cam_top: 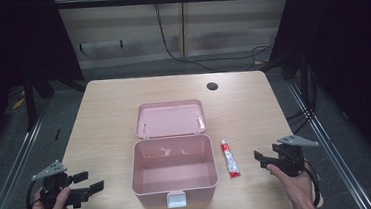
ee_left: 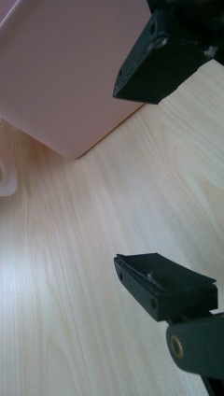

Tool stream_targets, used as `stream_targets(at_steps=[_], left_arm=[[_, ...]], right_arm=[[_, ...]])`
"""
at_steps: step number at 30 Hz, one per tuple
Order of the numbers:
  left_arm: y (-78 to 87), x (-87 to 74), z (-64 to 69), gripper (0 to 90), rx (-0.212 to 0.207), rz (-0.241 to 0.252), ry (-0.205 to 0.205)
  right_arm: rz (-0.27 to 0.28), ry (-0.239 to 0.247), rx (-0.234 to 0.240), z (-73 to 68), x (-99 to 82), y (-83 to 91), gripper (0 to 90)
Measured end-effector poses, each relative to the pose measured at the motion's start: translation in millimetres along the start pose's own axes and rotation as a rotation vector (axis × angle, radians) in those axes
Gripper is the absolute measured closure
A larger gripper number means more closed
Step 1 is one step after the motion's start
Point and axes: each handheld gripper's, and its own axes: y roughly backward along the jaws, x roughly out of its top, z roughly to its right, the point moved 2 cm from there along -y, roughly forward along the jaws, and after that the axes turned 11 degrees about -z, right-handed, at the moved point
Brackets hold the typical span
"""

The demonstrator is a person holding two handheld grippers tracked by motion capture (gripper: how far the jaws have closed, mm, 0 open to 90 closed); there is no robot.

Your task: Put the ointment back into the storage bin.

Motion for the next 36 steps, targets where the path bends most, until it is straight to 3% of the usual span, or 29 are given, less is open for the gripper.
stream_targets(at_steps=[5,11,16,22,26,31,36], left_arm=[[-0.1,-0.1,0.8,16.4,0.000,-0.003,-0.005],[-0.6,-0.2,0.1,16.4,-0.003,-0.007,-0.003],[0.8,-1.3,-1.4,16.4,-0.007,0.000,0.001],[0.1,-0.2,0.6,16.4,-0.009,0.004,0.000],[0.5,-0.4,2.4,16.4,-0.005,0.000,-0.010],[1.3,-1.5,0.5,16.4,-0.006,0.003,-0.001],[1.3,-1.7,1.0,16.4,-0.007,0.002,0.000]], right_arm=[[0.001,0.013,-0.010,-3.4,1.6,4.5,27.4],[-0.046,0.030,0.006,-6.2,6.1,8.2,34.2],[-0.039,0.006,0.027,-8.3,8.6,10.4,38.0],[-0.055,0.037,0.052,-16.0,14.6,13.9,44.4],[-0.142,0.050,0.093,-23.1,22.3,10.7,46.0],[-0.209,0.066,0.137,-29.8,31.5,7.5,49.0],[-0.278,0.093,0.135,-38.4,37.8,0.9,48.6]])
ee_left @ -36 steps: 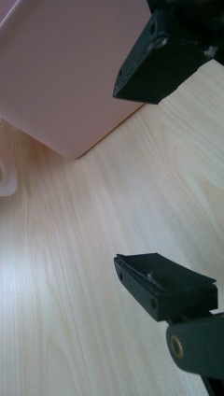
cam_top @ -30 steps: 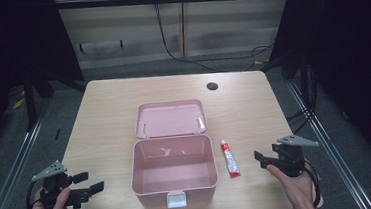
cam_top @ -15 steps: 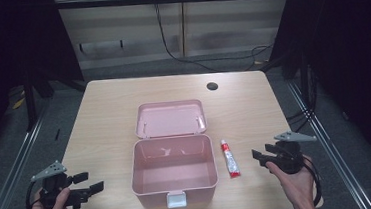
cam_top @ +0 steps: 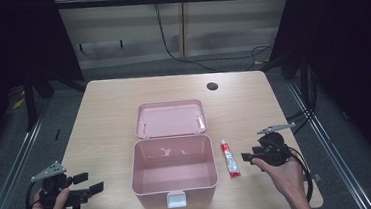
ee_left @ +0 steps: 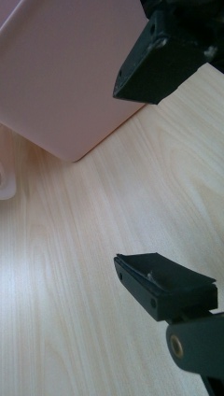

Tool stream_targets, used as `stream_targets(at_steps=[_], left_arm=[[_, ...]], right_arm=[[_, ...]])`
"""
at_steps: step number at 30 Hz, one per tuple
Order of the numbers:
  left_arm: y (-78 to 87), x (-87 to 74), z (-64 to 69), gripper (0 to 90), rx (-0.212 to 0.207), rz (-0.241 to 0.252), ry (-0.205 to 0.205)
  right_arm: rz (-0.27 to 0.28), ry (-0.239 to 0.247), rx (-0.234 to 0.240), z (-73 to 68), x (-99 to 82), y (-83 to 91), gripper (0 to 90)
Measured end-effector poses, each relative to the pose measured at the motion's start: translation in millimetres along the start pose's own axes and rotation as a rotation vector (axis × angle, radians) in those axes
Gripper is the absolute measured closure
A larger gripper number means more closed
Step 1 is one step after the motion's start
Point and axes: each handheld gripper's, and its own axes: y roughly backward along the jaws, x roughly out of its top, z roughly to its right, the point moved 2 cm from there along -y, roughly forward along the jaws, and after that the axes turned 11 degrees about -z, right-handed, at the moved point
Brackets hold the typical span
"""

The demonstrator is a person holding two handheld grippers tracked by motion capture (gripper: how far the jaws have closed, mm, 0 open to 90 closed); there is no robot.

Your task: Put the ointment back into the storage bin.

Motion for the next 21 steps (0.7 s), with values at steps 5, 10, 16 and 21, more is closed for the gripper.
stream_targets(at_steps=[5,10,16,21], left_arm=[[0.6,-0.5,3.8,16.4,-0.017,0.006,0.000],[-2.2,0.4,7.7,17.0,0.016,-0.021,-0.024],[-0.5,-1.0,2.9,17.0,0.015,-0.016,-0.005],[-1.5,-0.4,3.9,17.0,0.010,-0.024,-0.013]], right_arm=[[-0.041,-0.019,-0.002,-1.5,8.3,-2.3,50.1],[-0.082,-0.024,-0.004,-1.2,17.5,-3.5,51.9],[-0.143,-0.034,-0.004,-2.4,29.0,-5.8,54.2],[-0.202,-0.045,-0.002,-5.7,36.7,-10.9,57.2]])
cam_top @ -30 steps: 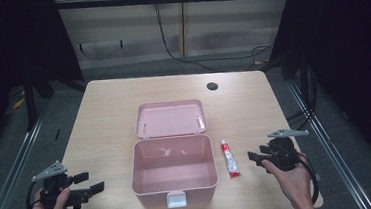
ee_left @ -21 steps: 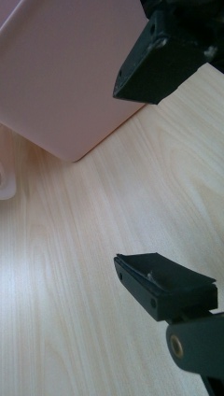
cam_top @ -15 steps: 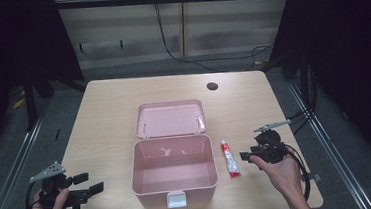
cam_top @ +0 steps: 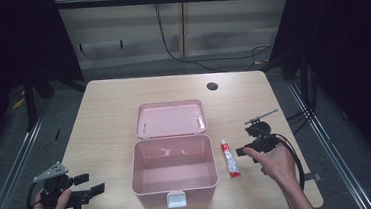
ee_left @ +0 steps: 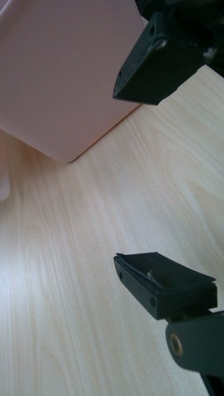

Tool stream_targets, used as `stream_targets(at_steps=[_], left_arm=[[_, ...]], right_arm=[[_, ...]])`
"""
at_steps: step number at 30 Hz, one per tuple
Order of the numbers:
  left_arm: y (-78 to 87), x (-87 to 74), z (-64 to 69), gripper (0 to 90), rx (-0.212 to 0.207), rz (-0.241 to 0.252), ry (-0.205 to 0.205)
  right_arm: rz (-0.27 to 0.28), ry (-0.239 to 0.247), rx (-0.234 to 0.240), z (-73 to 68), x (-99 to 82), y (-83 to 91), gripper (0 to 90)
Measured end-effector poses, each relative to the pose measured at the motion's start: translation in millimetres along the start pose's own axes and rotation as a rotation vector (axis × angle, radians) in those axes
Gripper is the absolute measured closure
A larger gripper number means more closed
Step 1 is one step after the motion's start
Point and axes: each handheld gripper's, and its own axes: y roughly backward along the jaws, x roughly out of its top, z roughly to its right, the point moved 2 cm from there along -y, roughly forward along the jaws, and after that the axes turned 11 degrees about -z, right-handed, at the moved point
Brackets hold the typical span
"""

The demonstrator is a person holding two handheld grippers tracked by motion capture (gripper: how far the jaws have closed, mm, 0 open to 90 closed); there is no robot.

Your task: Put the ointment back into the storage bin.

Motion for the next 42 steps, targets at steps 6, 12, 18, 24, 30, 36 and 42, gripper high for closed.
stream_targets(at_steps=[6,12,18,24,30,36,42], left_arm=[[-0.1,0.3,-0.6,17.0,0.004,0.001,-0.001],[-1.0,0.0,-0.2,17.0,-0.006,-0.006,0.001],[-1.2,0.2,-0.4,17.0,-0.003,-0.008,0.001],[-0.6,0.1,-0.9,17.0,-0.002,-0.005,-0.001],[-0.5,0.0,-0.8,17.0,0.000,-0.006,0.002],[-0.5,-0.1,-0.7,17.0,0.001,-0.007,0.002],[-0.3,-0.4,-0.9,17.0,0.000,-0.006,0.002]], right_arm=[[-0.063,-0.010,0.022,-1.1,8.0,-5.7,58.3],[-0.139,-0.012,0.031,-2.9,15.9,-10.5,61.1],[-0.193,-0.018,0.027,-7.5,22.7,-18.4,61.4],[-0.233,-0.031,0.014,-13.7,28.7,-25.4,61.6],[-0.252,-0.055,0.009,-15.5,33.5,-31.8,63.8],[-0.273,-0.064,-0.016,-18.5,38.2,-39.7,64.1],[-0.295,-0.070,-0.039,-21.6,41.2,-48.3,63.5]])
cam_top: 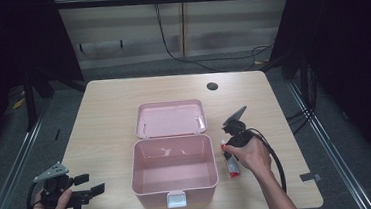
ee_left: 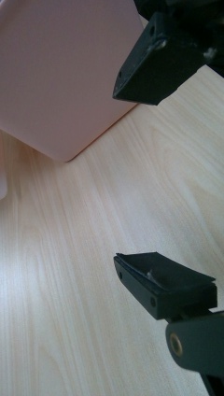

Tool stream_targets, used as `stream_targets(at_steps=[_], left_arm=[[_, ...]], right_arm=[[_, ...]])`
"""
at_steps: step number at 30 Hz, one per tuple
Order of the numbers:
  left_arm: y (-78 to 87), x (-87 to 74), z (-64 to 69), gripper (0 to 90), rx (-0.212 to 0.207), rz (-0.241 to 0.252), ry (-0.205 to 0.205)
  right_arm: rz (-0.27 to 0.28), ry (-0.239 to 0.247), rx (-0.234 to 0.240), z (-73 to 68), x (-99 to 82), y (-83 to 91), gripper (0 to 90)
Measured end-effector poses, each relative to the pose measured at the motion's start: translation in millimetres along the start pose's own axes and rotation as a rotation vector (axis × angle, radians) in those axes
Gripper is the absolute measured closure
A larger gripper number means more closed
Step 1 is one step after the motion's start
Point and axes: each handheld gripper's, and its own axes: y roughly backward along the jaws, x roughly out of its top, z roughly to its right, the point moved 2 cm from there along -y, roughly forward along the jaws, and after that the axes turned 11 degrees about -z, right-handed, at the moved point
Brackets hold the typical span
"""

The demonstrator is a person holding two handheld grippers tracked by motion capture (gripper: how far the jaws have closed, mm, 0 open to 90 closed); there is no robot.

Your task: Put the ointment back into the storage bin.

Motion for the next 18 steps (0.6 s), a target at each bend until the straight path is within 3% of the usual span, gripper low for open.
stream_targets(at_steps=[10,18], left_arm=[[0.3,-0.5,-0.5,17.0,0.000,-0.002,0.000],[-0.4,0.3,-0.2,17.1,0.005,-0.005,-0.003]], right_arm=[[-0.046,0.008,-0.047,-6.0,3.8,-14.6,65.0],[-0.059,0.012,-0.088,-8.6,5.8,-15.0,70.1]])
